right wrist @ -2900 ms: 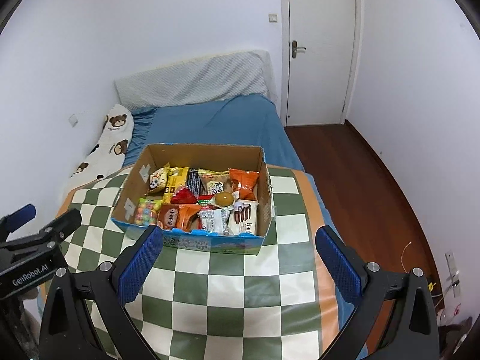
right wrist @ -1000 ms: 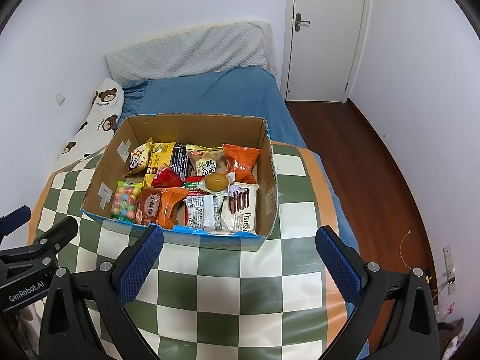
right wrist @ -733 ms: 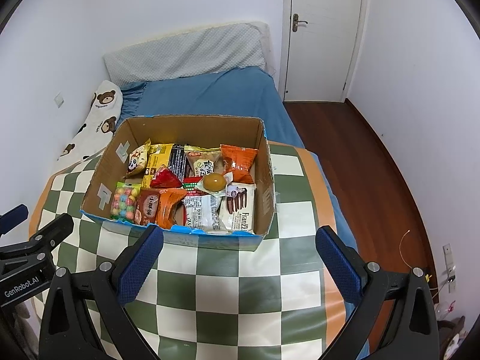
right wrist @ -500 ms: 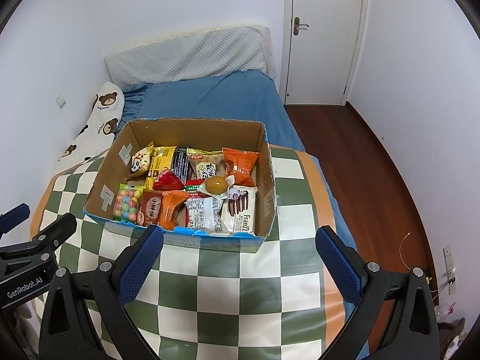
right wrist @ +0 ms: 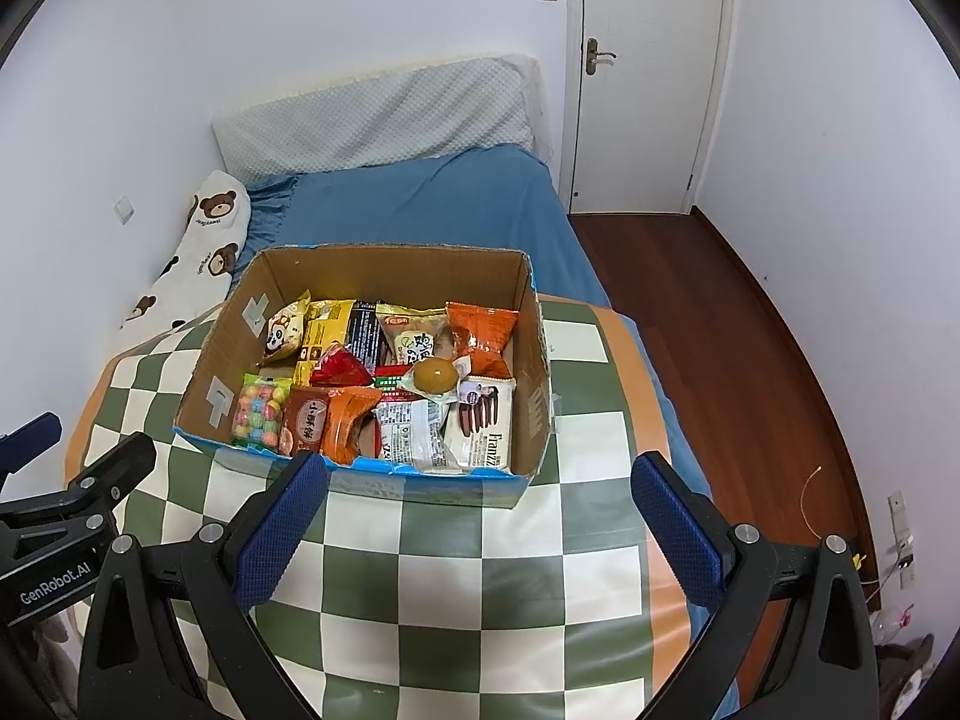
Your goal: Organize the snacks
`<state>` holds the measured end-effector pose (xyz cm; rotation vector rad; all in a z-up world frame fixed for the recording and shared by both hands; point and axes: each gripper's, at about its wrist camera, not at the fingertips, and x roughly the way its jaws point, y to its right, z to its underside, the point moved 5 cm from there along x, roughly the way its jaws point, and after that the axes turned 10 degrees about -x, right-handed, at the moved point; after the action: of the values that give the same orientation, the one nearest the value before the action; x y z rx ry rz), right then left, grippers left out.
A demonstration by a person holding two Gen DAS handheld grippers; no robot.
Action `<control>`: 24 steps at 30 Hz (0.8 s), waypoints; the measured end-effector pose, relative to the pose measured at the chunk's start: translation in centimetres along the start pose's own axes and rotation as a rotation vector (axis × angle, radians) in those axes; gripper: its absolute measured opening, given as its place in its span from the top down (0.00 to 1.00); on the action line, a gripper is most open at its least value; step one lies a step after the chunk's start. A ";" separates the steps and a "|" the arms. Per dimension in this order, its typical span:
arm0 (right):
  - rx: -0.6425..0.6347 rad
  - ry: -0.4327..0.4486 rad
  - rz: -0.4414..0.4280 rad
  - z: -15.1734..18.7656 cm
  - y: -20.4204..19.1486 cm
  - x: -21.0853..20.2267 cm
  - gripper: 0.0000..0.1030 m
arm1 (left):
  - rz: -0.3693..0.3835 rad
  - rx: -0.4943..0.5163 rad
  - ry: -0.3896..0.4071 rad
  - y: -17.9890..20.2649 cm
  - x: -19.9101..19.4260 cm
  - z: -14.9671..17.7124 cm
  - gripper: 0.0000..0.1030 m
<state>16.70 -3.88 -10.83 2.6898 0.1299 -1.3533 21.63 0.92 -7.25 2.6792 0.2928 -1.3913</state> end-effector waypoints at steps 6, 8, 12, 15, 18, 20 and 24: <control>0.000 0.006 0.003 0.0 0.1 -0.4 0.00 | -0.001 0.002 0.004 0.0 -0.1 0.0 0.01; -0.002 0.004 0.002 0.0 0.0 -0.3 0.00 | -0.002 0.001 0.005 0.1 -0.2 -0.1 0.01; -0.005 0.001 0.000 0.0 -0.1 -0.3 0.00 | -0.005 0.003 0.011 0.1 -0.5 -0.3 0.01; -0.006 0.001 -0.002 -0.1 -0.2 -0.4 0.00 | -0.005 0.000 0.011 0.0 -0.6 -0.3 0.01; -0.004 0.001 -0.002 0.1 -0.2 -0.4 0.00 | -0.005 -0.001 0.013 0.0 -0.7 -0.4 0.01; -0.007 0.003 0.003 0.0 -0.2 -0.4 0.00 | -0.006 -0.001 0.014 -0.1 -0.7 -0.5 0.01; -0.006 0.006 0.004 0.1 -0.2 -0.5 0.00 | -0.009 -0.002 0.015 -0.2 -0.7 -0.5 0.01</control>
<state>16.30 -3.67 -10.44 2.6873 0.1293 -1.3421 21.54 1.09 -6.38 2.6913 0.3077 -1.3734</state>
